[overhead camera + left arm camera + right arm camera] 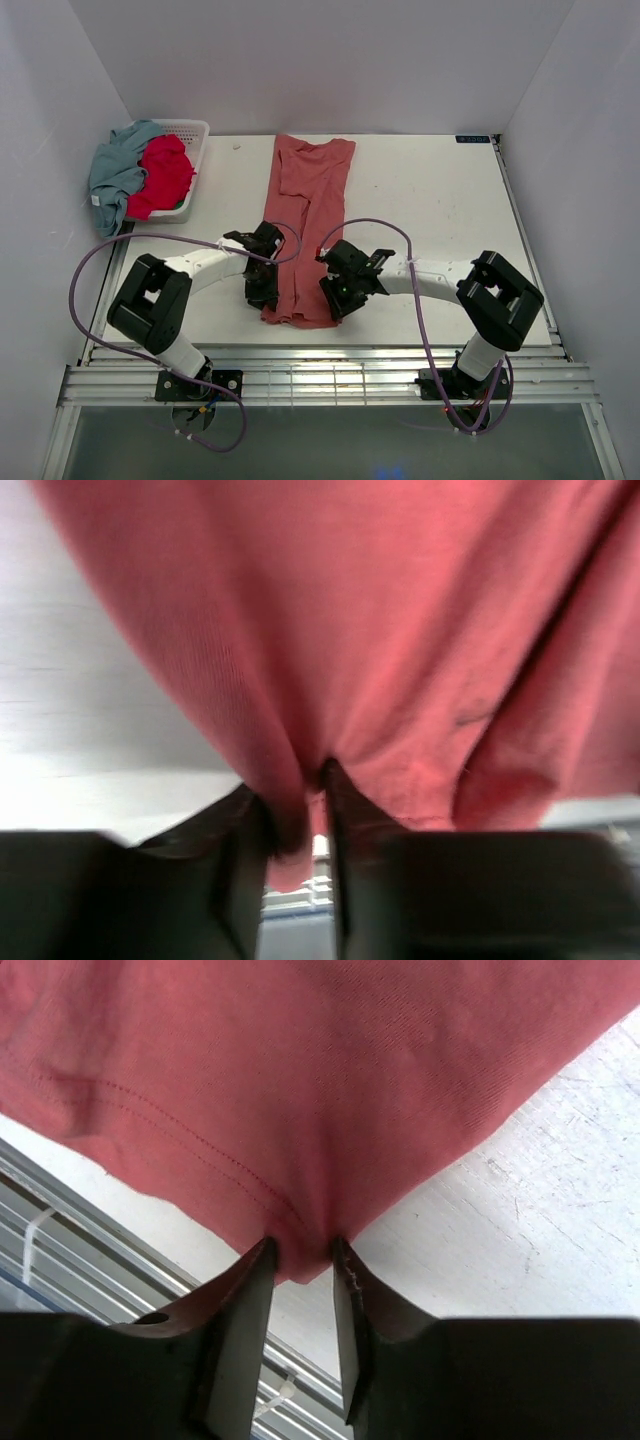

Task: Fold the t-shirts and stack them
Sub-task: Fold the tshirt

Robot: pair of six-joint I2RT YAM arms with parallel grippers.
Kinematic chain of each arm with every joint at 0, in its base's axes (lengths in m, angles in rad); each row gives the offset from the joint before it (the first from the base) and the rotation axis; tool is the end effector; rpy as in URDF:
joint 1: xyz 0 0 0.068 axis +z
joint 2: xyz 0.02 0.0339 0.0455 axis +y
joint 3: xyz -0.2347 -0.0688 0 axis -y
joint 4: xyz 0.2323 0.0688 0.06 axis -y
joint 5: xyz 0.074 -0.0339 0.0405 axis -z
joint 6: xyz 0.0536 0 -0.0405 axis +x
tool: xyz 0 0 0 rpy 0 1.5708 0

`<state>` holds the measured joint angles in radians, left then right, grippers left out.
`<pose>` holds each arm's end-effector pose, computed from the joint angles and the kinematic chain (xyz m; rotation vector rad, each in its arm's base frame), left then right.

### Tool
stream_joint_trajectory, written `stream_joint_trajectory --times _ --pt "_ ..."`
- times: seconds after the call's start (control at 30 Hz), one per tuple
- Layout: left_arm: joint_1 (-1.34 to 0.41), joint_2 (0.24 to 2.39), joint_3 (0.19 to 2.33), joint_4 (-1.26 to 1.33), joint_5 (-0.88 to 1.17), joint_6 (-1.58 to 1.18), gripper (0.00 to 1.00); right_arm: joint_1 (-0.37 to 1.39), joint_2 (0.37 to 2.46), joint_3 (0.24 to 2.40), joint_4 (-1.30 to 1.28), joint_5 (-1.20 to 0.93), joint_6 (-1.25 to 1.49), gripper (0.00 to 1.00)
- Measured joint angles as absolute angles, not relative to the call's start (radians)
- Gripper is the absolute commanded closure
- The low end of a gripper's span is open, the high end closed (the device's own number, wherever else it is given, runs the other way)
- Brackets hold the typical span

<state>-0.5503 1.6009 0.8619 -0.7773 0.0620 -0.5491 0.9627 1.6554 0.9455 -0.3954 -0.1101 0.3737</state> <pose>0.2081 -0.1315 0.1087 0.0045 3.1249 -0.1271 0.1736 0.2596 0.1277 -0.8462 2.6641 0.5314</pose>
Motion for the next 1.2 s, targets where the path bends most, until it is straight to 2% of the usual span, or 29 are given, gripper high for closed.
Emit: stream_joint_trajectory --times 0.1,0.13,0.17,0.23,0.5,0.9,1.2 --pt "-0.564 1.618 0.863 -0.775 0.137 -0.553 0.81 0.963 1.655 0.944 -0.410 -0.103 0.374 0.79" --pt "-0.569 1.624 0.864 -0.774 0.162 -0.555 0.91 0.963 1.655 0.944 -0.415 -0.101 0.374 0.83" --pt "-0.573 1.630 0.864 -0.773 0.186 -0.558 0.95 0.963 1.655 0.942 -0.418 -0.100 0.374 0.88" --pt "-0.579 1.641 0.866 -0.773 0.232 -0.559 1.00 0.963 1.655 0.941 -0.419 -0.099 0.375 0.91" --pt "-0.614 1.674 0.903 -0.800 0.303 -0.567 1.00 0.964 1.647 0.950 -0.465 -0.073 0.369 0.92" --pt "-0.625 1.715 1.133 -0.895 0.068 -0.564 0.89 0.945 1.672 1.188 -0.636 0.095 0.325 0.92" --pt "-0.595 1.774 1.288 -0.908 -0.031 -0.565 0.89 0.888 1.789 1.286 -0.633 0.144 0.238 0.92"
